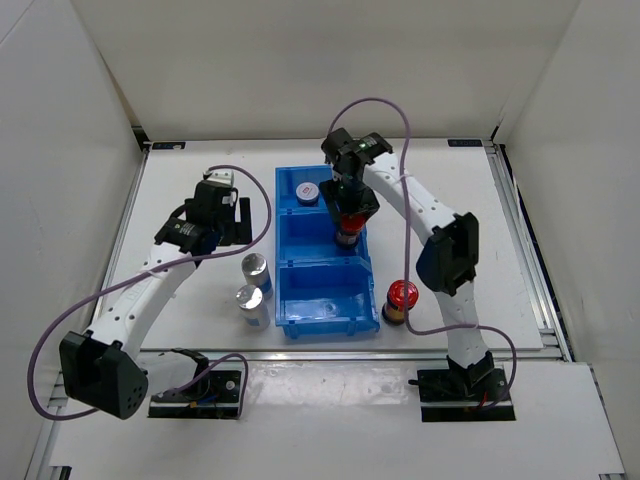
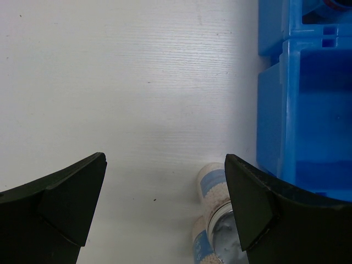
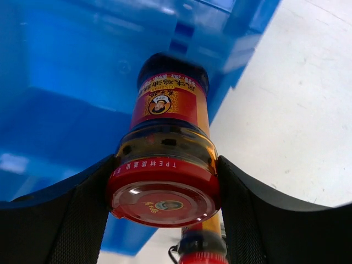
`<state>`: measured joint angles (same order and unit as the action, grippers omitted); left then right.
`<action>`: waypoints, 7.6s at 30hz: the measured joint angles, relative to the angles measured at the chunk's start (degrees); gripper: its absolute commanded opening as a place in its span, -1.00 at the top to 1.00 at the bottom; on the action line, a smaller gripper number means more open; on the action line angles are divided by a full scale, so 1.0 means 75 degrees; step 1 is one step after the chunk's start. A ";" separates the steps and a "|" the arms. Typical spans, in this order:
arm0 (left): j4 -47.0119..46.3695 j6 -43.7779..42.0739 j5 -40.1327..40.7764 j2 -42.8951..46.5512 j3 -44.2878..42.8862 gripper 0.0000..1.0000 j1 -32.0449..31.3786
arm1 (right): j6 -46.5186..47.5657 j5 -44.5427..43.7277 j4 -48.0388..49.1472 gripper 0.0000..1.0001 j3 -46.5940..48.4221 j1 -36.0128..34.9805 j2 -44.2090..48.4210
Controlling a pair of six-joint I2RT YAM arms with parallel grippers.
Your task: Organize the condiment bottles
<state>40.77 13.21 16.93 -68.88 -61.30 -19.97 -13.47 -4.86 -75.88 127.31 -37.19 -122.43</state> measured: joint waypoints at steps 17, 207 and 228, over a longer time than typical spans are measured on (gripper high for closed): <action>-0.0099 -0.0006 0.0020 0.0143 0.0134 -1.00 -0.0003 | 0.0064 -0.0044 -0.0102 -0.70 0.0353 0.0064 -0.0944; -0.0743 0.0111 -0.2261 0.0729 0.1609 0.03 -0.1014 | -0.0848 -0.2398 -0.0265 -0.98 0.4004 -0.0938 -0.1180; -0.0076 -0.1326 -0.1655 -0.0423 -0.3328 0.79 -0.1938 | -0.1897 -0.3101 -0.0152 -0.98 0.0548 0.0041 0.1888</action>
<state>40.21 3.27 4.51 -72.05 -86.26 -34.50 -27.70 -28.12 -77.01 131.41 -36.88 -108.27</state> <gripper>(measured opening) 0.714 0.989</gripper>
